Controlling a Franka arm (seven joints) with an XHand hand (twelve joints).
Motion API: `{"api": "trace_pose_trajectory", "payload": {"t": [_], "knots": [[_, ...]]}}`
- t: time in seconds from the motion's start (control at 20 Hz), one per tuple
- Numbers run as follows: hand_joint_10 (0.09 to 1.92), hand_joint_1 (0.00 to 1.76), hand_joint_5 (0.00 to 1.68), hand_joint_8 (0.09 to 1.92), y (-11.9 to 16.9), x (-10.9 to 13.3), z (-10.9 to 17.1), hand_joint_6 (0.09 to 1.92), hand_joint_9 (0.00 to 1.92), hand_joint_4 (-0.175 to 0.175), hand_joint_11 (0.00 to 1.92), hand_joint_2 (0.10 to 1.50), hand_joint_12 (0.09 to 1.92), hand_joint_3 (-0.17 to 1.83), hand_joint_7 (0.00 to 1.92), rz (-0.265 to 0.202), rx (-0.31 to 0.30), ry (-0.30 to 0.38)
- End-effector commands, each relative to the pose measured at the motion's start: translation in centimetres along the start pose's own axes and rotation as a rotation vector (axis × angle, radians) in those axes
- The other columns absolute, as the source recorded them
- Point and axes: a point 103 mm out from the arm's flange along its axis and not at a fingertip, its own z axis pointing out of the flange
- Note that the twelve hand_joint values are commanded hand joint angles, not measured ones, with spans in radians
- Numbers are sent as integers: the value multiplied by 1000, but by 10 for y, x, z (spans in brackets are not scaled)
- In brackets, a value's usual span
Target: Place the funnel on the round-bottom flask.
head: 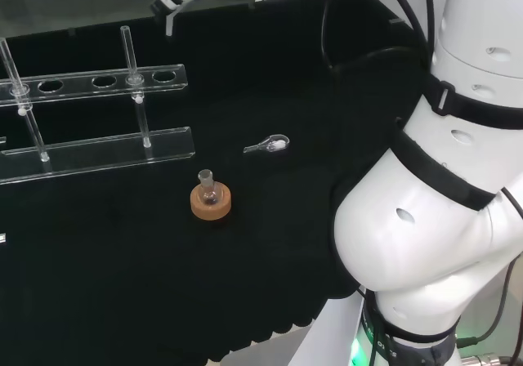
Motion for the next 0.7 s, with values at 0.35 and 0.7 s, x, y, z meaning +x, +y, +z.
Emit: {"api": "trace_pose_trajectory", "payload": {"t": [0.35,0.7], "knots": [[458,914,687,819,-51,-52,-2,895,976,-43,242,507,1460,848,1038,98,-18,33],[453,915,693,817,-84,-62,3,898,982,-44,253,509,1451,849,1044,123,21,21]]}}
